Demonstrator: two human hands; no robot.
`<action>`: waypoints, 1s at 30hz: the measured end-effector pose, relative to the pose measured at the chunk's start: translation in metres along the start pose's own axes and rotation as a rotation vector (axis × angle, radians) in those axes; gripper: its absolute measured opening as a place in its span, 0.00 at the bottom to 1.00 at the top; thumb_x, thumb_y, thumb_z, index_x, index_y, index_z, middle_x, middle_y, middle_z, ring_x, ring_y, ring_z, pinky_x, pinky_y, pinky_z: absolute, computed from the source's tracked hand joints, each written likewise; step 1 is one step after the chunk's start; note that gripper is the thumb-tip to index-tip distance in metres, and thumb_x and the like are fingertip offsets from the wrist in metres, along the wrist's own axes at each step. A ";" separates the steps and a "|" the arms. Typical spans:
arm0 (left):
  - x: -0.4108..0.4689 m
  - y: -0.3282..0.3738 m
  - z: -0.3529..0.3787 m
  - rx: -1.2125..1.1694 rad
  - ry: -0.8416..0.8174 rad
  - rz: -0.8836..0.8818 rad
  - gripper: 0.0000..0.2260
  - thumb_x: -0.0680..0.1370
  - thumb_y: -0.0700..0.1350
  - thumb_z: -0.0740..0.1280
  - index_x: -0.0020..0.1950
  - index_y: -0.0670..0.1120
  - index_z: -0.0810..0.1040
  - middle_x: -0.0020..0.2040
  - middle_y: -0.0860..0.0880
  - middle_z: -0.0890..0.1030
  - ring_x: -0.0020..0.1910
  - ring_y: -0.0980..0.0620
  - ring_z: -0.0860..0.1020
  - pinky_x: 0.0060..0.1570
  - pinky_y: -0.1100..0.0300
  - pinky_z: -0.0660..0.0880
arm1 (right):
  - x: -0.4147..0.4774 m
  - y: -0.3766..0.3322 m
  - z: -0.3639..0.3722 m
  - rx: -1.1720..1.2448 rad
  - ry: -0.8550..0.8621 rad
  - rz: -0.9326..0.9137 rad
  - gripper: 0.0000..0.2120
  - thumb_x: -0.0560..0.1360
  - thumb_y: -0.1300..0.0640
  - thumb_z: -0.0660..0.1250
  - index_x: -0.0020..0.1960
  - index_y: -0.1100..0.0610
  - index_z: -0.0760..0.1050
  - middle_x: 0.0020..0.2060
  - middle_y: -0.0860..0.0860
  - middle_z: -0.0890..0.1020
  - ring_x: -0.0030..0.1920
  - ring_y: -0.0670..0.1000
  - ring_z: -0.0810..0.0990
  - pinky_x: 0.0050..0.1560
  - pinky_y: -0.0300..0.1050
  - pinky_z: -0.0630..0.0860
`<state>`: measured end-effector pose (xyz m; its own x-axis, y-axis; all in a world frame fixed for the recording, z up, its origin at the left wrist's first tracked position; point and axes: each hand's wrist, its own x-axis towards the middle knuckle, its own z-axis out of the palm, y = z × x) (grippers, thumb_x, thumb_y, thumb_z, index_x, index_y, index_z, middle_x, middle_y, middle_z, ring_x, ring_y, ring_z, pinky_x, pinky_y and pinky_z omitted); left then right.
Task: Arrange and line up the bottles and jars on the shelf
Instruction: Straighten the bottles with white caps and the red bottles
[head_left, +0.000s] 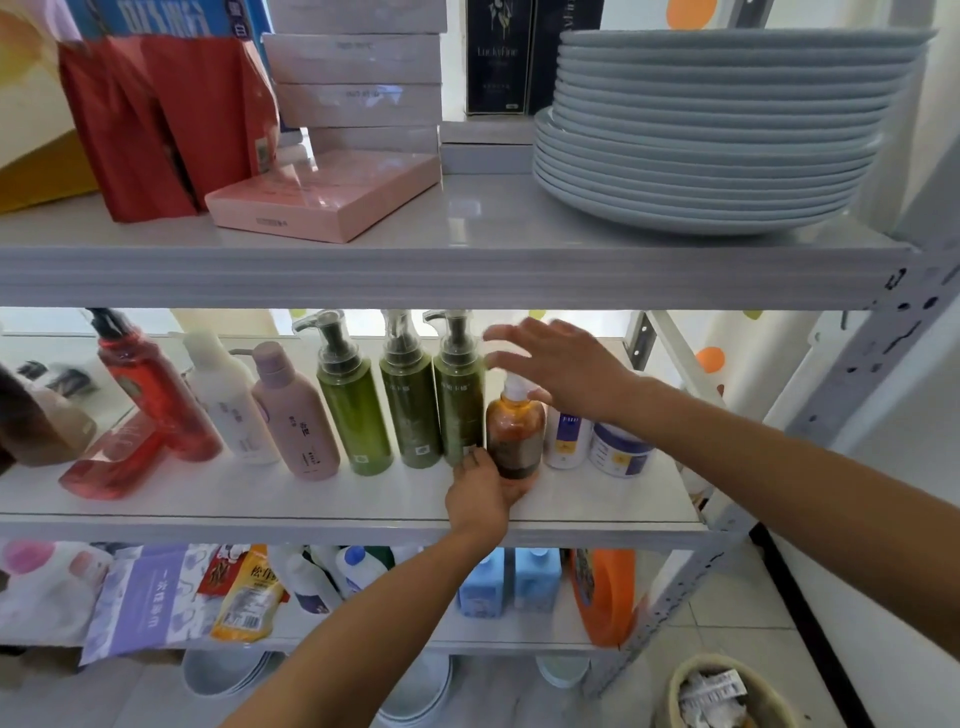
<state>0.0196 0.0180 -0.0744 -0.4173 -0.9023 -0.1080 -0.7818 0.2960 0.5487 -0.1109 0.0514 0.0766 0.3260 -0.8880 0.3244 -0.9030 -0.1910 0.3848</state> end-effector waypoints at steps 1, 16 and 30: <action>0.002 0.000 0.000 -0.030 -0.018 -0.015 0.32 0.71 0.64 0.67 0.66 0.45 0.66 0.63 0.44 0.74 0.62 0.45 0.73 0.55 0.51 0.74 | 0.008 0.001 -0.004 0.004 -0.081 -0.087 0.24 0.66 0.57 0.76 0.60 0.51 0.73 0.63 0.51 0.77 0.57 0.53 0.78 0.51 0.47 0.77; 0.009 0.005 0.011 -0.474 -0.029 -0.244 0.12 0.79 0.46 0.63 0.54 0.38 0.78 0.52 0.36 0.82 0.51 0.37 0.80 0.54 0.49 0.78 | 0.042 0.022 -0.008 0.186 -0.349 0.076 0.18 0.71 0.49 0.72 0.57 0.56 0.76 0.53 0.51 0.79 0.54 0.51 0.77 0.45 0.40 0.68; 0.011 0.009 0.015 -0.887 -0.125 -0.316 0.12 0.79 0.39 0.64 0.61 0.39 0.73 0.59 0.39 0.79 0.33 0.53 0.78 0.35 0.65 0.77 | 0.053 0.011 -0.011 0.250 -0.533 0.289 0.24 0.78 0.40 0.57 0.52 0.60 0.78 0.43 0.52 0.83 0.40 0.49 0.77 0.46 0.44 0.74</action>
<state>0.0010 0.0153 -0.0835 -0.3334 -0.8446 -0.4190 -0.2520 -0.3485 0.9028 -0.1003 0.0068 0.1076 -0.0645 -0.9916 -0.1125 -0.9922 0.0517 0.1130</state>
